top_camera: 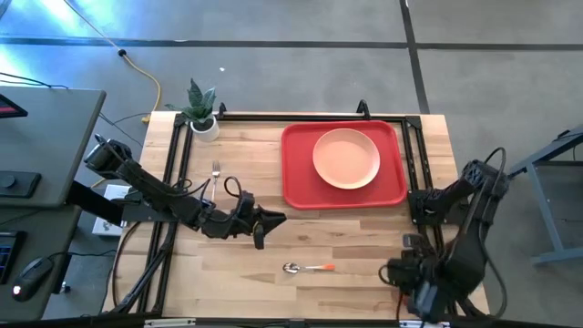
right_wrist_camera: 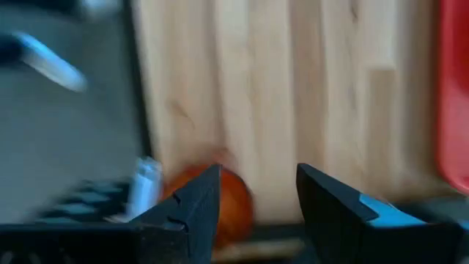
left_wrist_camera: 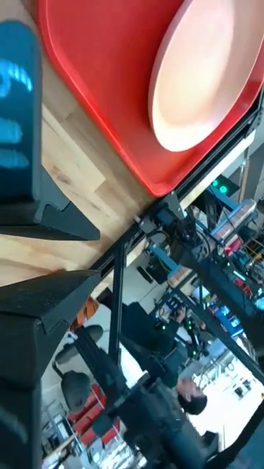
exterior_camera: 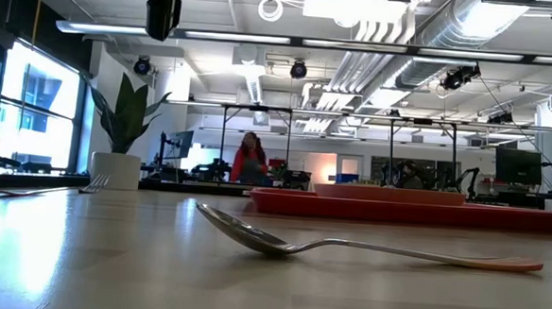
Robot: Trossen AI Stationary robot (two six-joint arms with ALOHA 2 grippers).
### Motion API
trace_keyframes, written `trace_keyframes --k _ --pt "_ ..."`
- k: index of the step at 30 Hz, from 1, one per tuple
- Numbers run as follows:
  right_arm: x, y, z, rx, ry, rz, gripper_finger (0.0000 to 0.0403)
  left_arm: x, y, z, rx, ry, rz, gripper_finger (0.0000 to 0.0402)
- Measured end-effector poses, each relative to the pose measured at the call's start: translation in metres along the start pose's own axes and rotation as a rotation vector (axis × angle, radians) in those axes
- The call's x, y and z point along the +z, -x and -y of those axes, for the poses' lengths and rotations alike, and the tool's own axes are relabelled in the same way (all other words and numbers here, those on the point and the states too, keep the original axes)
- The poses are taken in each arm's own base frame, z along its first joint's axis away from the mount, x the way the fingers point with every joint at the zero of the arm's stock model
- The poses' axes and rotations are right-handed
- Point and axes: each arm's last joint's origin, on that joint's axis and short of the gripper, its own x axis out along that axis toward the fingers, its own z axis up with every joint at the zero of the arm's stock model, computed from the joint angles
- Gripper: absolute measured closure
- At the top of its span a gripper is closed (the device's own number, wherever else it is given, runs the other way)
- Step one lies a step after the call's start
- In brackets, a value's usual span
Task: Pick and place plate/cup/fork/spoon on tray
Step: Put the orange cup on the red tray to the top right of the light pink plate
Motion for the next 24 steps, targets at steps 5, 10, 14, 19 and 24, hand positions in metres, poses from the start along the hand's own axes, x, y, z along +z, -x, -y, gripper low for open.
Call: trace_keyframes --k 5,10,14,19,24 --pt "-0.022 -0.025 -0.014 -0.081 0.03 -0.033 0.0242 0.001 -0.003 -0.006 0.036 -0.019 -0.006 0.0337" --pt "-0.045 -0.043 -0.009 -0.135 -0.025 -0.084 0.0251 0.002 -0.004 -0.006 0.05 -0.012 0.013 0.0337" --pt "-0.053 -0.048 -0.004 -0.041 -0.073 -0.05 0.0252 0.003 -0.004 -0.006 0.058 0.005 0.024 0.0336" --pt "-0.057 -0.062 0.001 0.082 -0.111 -0.013 0.0246 -0.001 -0.001 -0.004 0.039 0.007 0.006 0.0321" --pt "-0.062 -0.08 0.007 0.043 -0.113 -0.028 0.022 -0.002 0.001 -0.002 0.031 0.029 -0.002 0.0302"
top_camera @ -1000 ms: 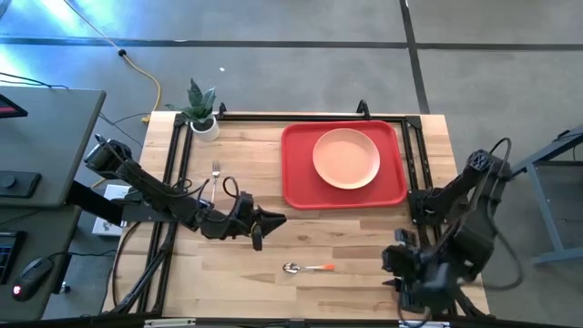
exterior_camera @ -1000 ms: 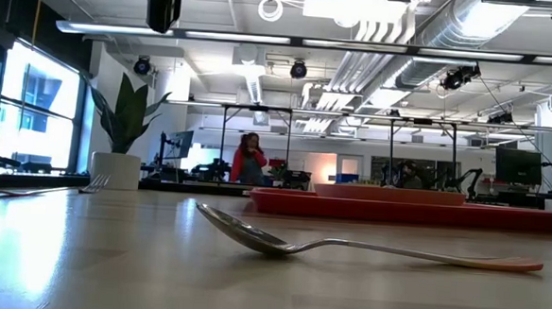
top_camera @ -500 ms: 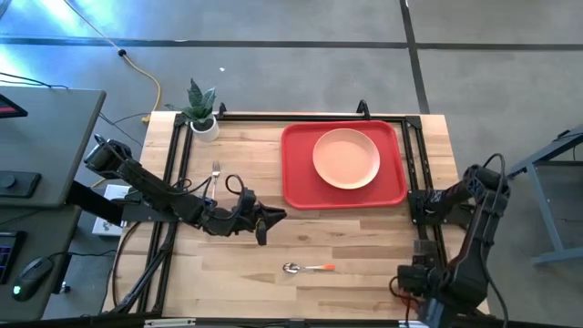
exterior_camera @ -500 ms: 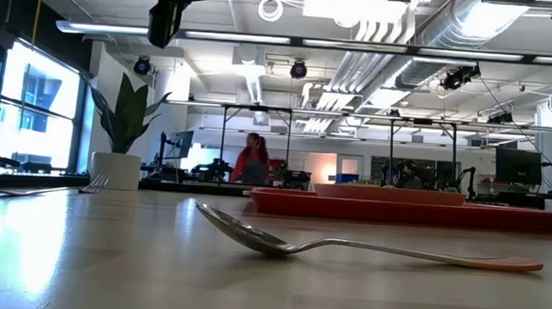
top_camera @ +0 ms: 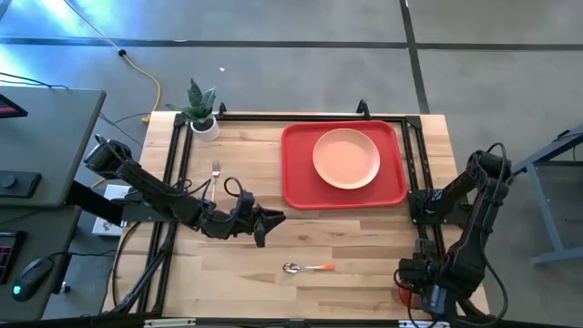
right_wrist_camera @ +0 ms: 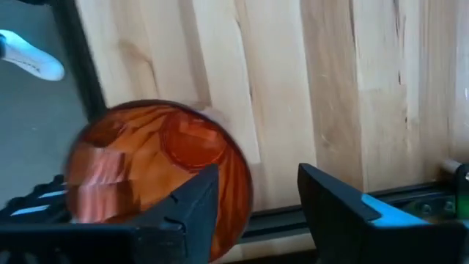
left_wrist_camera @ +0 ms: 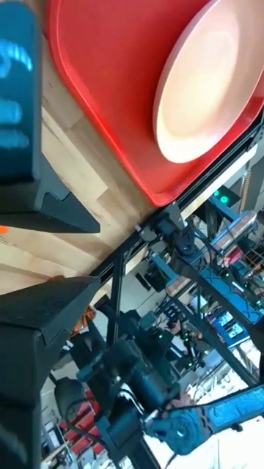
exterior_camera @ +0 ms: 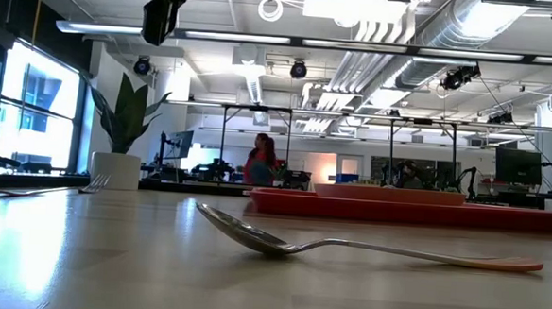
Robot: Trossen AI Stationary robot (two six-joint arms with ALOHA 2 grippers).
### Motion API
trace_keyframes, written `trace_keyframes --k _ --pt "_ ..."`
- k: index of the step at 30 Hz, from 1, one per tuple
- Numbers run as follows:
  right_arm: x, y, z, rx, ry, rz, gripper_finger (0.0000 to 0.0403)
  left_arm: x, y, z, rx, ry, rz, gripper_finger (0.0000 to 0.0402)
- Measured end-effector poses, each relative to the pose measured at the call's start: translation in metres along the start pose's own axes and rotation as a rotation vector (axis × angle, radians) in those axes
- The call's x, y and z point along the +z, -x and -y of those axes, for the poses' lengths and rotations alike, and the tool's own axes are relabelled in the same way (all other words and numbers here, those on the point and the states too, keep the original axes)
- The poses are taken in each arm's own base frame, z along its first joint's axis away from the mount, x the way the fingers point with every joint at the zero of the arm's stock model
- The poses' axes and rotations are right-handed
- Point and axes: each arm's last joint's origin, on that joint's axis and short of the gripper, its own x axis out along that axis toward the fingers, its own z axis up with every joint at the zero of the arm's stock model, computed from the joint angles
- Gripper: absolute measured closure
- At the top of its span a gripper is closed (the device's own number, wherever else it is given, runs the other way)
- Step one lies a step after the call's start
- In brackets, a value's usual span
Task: Pick and place plate/cup/fork/spoon on tray
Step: Put the orange cup on the red tray to the top right of the light pink plate
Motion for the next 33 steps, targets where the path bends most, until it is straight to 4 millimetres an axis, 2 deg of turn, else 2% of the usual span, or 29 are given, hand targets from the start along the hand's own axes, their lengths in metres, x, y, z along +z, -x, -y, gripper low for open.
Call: trace_keyframes --k 5,9,12,17,19,23,33 --pt "-0.002 -0.014 0.0 0.023 -0.008 -0.001 0.0208 -0.001 0.0 0.001 -0.015 0.01 -0.02 0.0293" --pt "-0.003 -0.021 0.002 0.022 -0.06 -0.001 0.0228 -0.001 0.0 0.001 -0.017 0.029 -0.022 0.0293" --pt "-0.002 -0.021 0.001 0.025 -0.096 0.004 0.0269 -0.001 0.0 0.0 -0.016 0.028 -0.022 0.0293" --pt "-0.002 -0.021 0.001 0.032 -0.124 0.002 0.0367 0.002 -0.003 -0.002 -0.004 0.017 -0.012 0.0293" --pt "-0.002 -0.021 0.0 0.038 -0.152 0.003 0.0392 0.004 -0.005 -0.004 0.003 0.006 -0.005 0.0293" --pt "-0.002 -0.021 0.001 0.032 -0.218 0.003 0.0386 0.01 -0.011 -0.008 0.002 -0.007 -0.015 0.0293" --pt "-0.002 -0.021 0.002 0.023 -0.357 0.005 0.04 0.029 -0.029 -0.025 -0.026 -0.069 -0.076 0.0293"
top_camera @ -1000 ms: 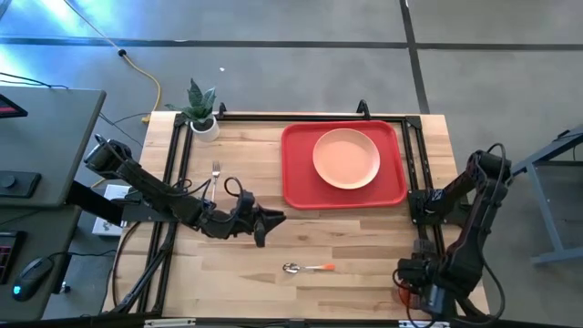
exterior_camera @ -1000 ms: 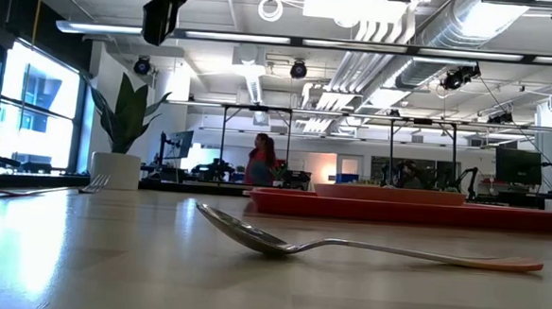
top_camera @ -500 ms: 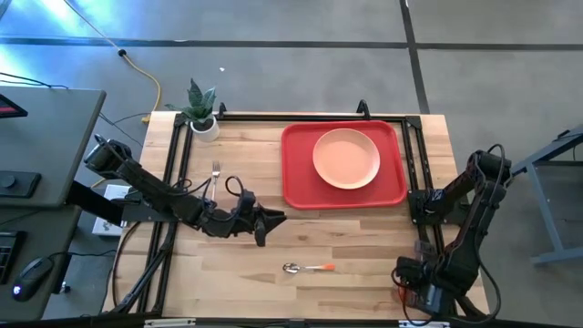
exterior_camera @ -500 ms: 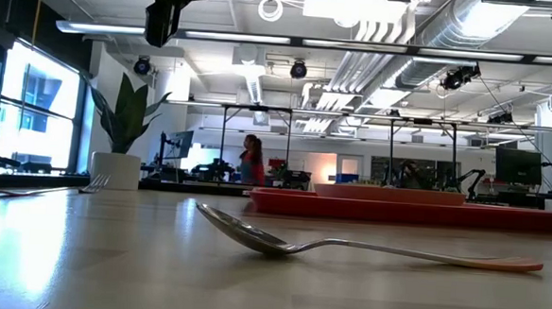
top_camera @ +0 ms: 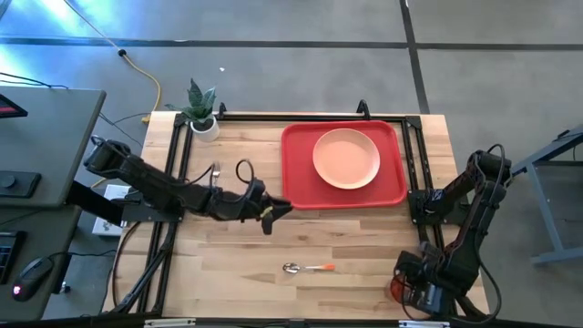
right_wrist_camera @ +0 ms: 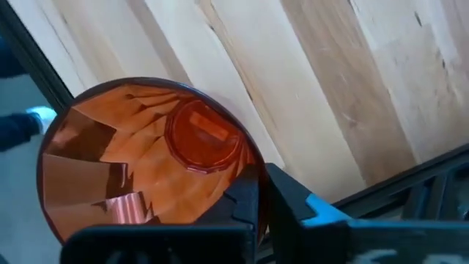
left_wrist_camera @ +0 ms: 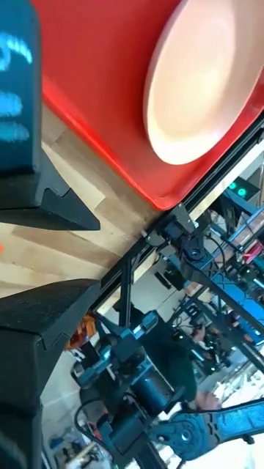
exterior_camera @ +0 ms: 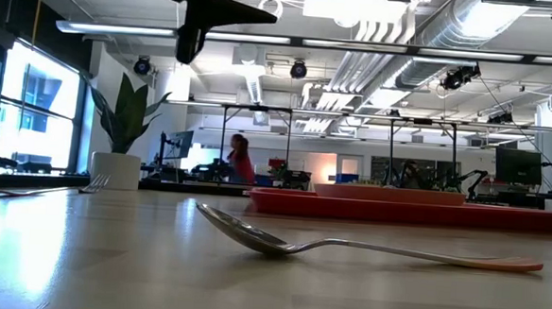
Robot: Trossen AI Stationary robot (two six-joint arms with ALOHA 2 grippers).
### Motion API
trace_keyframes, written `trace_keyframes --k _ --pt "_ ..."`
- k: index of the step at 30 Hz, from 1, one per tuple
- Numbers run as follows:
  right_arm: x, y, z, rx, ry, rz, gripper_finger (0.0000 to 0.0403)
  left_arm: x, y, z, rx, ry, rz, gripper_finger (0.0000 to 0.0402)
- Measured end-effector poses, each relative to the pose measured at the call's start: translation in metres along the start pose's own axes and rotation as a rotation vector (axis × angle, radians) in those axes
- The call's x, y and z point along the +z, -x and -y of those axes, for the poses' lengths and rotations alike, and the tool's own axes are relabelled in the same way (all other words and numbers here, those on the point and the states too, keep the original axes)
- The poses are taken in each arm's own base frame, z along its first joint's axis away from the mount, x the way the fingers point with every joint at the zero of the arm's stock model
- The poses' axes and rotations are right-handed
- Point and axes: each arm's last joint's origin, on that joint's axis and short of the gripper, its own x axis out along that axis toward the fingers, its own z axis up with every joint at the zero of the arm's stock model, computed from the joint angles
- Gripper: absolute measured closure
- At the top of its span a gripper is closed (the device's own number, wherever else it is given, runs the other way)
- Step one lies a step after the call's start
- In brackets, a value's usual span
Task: Pick and place plate/cup/fork/spoon on tray
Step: Put the orange cup on the red tray to the top right of the light pink plate
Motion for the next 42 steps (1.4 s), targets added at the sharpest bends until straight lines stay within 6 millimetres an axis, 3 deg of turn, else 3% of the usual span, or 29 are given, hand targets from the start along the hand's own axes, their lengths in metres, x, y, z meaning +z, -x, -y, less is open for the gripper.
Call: trace_keyframes --k 5,9,13,17,22,27,35,42 --pt "0.006 -0.001 -0.003 0.02 -0.193 0.004 0.0401 0.012 -0.007 -0.011 0.027 -0.073 0.031 0.0292" --pt "0.028 -0.002 -0.007 0.055 -0.316 0.034 0.0401 0.026 -0.011 -0.021 0.021 -0.141 0.033 0.0282" --pt "0.069 0.011 -0.006 0.083 -0.351 0.061 0.0402 0.052 -0.015 -0.038 -0.018 -0.203 0.024 0.0269" --pt "0.121 0.034 0.012 0.069 -0.356 0.159 0.0402 0.08 -0.018 -0.065 -0.072 -0.22 -0.001 0.0263" --pt "0.177 0.067 0.067 -0.073 -0.408 0.287 0.0402 0.111 -0.018 -0.099 -0.086 -0.253 -0.003 0.0265" --pt "0.211 0.091 0.136 -0.182 -0.581 0.379 0.0402 0.131 -0.013 -0.127 -0.079 -0.269 -0.008 0.0265" --pt "0.236 0.109 0.232 -0.412 -0.825 0.469 0.0402 0.15 -0.003 -0.158 0.001 -0.288 0.006 0.0265" --pt "0.256 0.098 0.304 -0.526 -0.89 0.348 0.0402 0.158 0.002 -0.169 0.058 -0.272 0.04 0.0265"
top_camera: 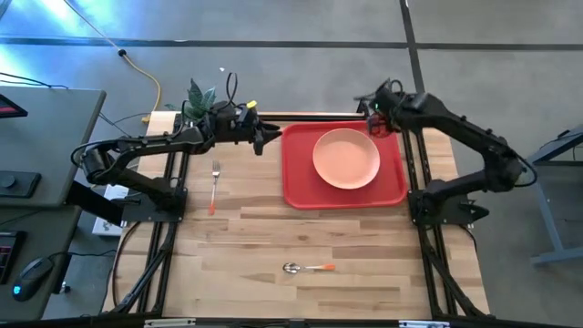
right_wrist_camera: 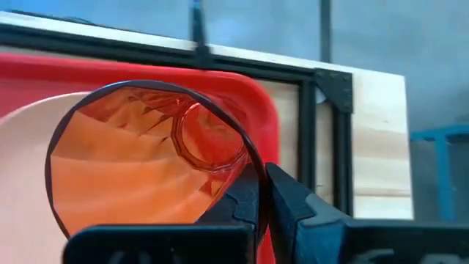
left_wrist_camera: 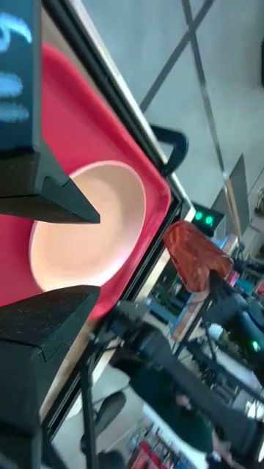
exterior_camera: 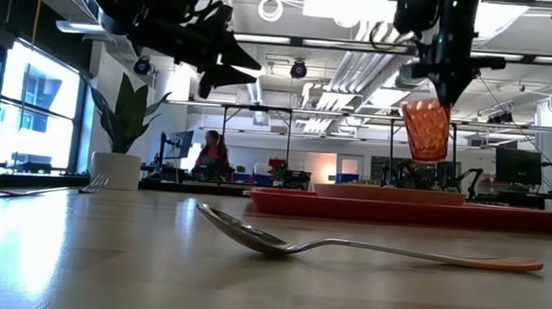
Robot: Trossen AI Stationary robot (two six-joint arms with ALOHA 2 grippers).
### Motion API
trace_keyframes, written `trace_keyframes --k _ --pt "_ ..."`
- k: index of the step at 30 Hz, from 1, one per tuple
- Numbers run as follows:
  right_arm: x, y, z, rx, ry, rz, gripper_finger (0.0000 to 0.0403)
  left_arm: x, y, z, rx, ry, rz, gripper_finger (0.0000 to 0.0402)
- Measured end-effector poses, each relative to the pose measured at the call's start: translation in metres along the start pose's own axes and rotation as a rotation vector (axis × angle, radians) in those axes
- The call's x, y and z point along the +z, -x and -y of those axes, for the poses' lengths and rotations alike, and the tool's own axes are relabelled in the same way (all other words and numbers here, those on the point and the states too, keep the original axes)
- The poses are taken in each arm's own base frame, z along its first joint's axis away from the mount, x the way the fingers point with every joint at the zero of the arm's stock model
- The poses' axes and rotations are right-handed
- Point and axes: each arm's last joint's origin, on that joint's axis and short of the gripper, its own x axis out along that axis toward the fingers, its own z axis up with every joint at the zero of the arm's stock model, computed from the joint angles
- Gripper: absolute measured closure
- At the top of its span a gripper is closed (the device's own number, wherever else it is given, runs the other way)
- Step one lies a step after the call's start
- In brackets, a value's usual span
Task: Pick and place plate/cup/fork/spoon on tray
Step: Put the orange cup on the red tray to the top right of the light pink plate
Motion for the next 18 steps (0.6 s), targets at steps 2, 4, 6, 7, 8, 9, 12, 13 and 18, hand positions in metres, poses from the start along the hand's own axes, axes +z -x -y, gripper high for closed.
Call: trace_keyframes --k 2,4,6,7,8,9,12,13,18 --pt "0.011 -0.016 0.005 -0.029 -0.025 -0.039 0.0402 0.001 0.0 -0.002 0.026 0.019 0.015 0.0265" --pt "0.019 -0.031 0.01 -0.047 -0.055 -0.053 0.0402 0.004 0.0 -0.002 0.045 0.037 0.05 0.0265" --pt "0.024 -0.048 0.014 -0.034 -0.09 -0.079 0.0402 0.007 0.001 -0.001 0.04 0.034 0.088 0.0265" --pt "0.025 -0.056 0.015 -0.008 -0.112 -0.09 0.0402 0.009 0.001 0.0 0.035 0.03 0.101 0.0265" --pt "0.024 -0.063 0.016 0.029 -0.131 -0.1 0.0402 0.01 0.001 0.0 0.031 0.027 0.113 0.0265" --pt "0.023 -0.07 0.016 0.067 -0.133 -0.105 0.0402 0.011 0.001 0.001 0.027 0.031 0.121 0.0265" --pt "0.013 -0.089 0.021 0.083 -0.135 -0.162 0.0402 0.01 0.001 0.0 0.028 0.045 0.114 0.0265" --pt "0.008 -0.095 0.023 0.067 -0.135 -0.181 0.0402 0.009 0.001 0.0 0.029 0.046 0.108 0.0265" --pt "0.0 -0.101 0.019 0.054 -0.146 -0.171 0.0403 0.006 0.0 0.002 0.03 0.043 0.077 0.0265"
